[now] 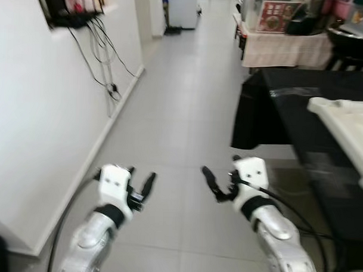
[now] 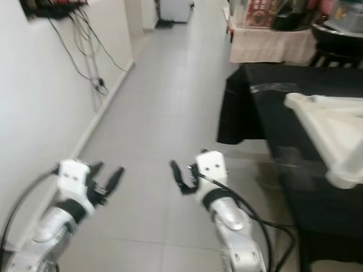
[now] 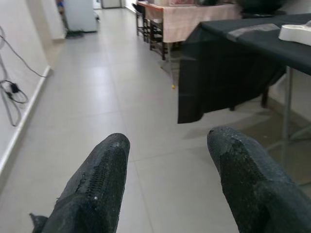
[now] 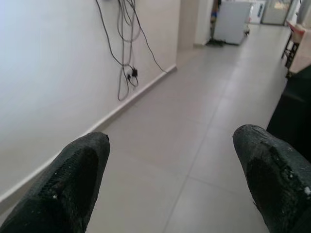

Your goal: Building children table

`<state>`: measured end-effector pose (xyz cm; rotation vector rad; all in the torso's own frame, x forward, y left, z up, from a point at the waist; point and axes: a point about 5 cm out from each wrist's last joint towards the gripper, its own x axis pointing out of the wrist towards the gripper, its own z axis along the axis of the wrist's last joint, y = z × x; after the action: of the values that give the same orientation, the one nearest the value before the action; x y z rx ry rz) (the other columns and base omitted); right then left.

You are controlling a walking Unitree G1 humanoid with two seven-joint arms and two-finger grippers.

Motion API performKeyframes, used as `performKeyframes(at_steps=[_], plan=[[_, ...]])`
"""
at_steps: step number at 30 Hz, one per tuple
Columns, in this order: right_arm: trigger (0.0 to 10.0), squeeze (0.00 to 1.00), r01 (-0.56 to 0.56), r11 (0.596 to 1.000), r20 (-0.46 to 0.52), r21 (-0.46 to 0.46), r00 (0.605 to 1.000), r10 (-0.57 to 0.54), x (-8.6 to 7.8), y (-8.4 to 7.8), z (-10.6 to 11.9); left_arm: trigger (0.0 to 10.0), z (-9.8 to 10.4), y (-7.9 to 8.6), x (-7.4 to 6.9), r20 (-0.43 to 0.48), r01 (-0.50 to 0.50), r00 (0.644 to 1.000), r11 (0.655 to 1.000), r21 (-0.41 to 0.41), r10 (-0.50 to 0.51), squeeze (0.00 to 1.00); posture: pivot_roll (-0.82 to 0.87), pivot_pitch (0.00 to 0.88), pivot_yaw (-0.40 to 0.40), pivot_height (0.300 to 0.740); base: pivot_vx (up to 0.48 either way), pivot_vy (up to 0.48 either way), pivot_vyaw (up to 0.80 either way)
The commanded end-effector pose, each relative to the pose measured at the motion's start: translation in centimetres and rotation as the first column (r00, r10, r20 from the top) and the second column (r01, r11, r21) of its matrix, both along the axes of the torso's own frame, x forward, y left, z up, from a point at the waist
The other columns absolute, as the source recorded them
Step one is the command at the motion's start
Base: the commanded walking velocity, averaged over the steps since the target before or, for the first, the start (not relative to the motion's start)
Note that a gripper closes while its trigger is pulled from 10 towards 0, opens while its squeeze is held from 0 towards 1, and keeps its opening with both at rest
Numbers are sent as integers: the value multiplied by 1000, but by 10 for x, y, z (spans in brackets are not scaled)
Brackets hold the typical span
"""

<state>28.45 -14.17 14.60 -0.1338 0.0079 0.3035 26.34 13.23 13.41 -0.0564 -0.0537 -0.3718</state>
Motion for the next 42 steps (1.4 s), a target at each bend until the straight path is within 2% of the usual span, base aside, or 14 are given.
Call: performKeyframes(at_steps=[1, 9, 14, 28, 33, 42], plan=[[10000, 0, 20, 1000, -22, -12, 1000, -21, 1, -3, -5, 10000, -2, -6, 3, 1, 21, 1000, 1000, -15, -21, 0, -150, 48, 10, 740, 0, 0, 0], [10000, 0, 26, 1000, -32, -7, 999, -26, 5, -3, -11, 10000, -6, -2, 6, -30, -12, 1000, 997, -71, 10, 0, -154, 45, 11, 740, 0, 0, 0], [10000, 0, 23, 1000, -35, -8, 999, -24, 6, -3, -12, 10000, -6, -1, 7, -22, -23, 1000, 997, -71, 21, 0, -153, 43, 6, 740, 0, 0, 0], [10000, 0, -11, 1000, -35, -7, 999, 11, 7, 0, -15, 10000, -10, -1, 4, -21, -12, 1000, 997, -72, 10, 0, -149, 35, 8, 740, 272, 0, 0], [10000, 0, -19, 1000, -33, -4, 999, 19, 6, 1, -16, 10000, -11, -1, 4, -23, -3, 1000, 998, -70, 2, 0, -147, 34, 7, 740, 320, 0, 623], [10000, 0, -22, 1000, -42, 8, 999, 23, 6, 1, -18, 10000, -13, -1, 5, -27, -1, 1000, 998, -70, -1, 0, -144, 26, 6, 740, 333, 0, 0]])
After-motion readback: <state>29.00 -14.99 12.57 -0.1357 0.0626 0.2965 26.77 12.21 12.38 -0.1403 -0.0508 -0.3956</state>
